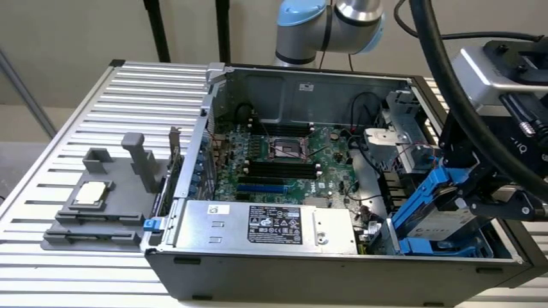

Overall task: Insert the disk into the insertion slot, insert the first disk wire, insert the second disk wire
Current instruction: 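Insert the disk into the insertion slot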

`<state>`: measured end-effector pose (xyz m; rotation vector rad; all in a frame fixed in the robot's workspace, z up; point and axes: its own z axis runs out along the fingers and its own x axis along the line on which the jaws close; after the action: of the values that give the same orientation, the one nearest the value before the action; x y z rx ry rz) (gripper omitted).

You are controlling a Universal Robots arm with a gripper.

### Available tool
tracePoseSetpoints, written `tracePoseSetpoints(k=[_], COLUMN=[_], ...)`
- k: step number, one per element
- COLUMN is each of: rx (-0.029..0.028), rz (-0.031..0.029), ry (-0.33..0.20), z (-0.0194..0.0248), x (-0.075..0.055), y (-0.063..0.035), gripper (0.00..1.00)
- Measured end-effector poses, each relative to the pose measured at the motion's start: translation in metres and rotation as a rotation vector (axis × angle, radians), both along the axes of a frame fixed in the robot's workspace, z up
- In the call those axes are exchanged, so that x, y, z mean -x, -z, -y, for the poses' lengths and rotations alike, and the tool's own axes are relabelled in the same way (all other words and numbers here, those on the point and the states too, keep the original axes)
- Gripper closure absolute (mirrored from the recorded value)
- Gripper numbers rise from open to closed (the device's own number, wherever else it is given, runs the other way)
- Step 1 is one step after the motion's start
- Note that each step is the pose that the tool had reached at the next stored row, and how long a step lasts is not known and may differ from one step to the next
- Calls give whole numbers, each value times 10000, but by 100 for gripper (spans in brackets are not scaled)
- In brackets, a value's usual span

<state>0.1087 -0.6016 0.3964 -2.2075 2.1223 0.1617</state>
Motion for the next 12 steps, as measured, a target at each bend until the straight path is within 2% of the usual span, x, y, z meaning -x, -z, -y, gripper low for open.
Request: tracePoseSetpoints(k=[3,5,12], rx=[-25,-24,-38], rz=[0,-3,-10], ry=[-27,-39,-80], z=[6,11,18], x=[-1,-2,0], y=[21,29,52], gripper=[67,64,62])
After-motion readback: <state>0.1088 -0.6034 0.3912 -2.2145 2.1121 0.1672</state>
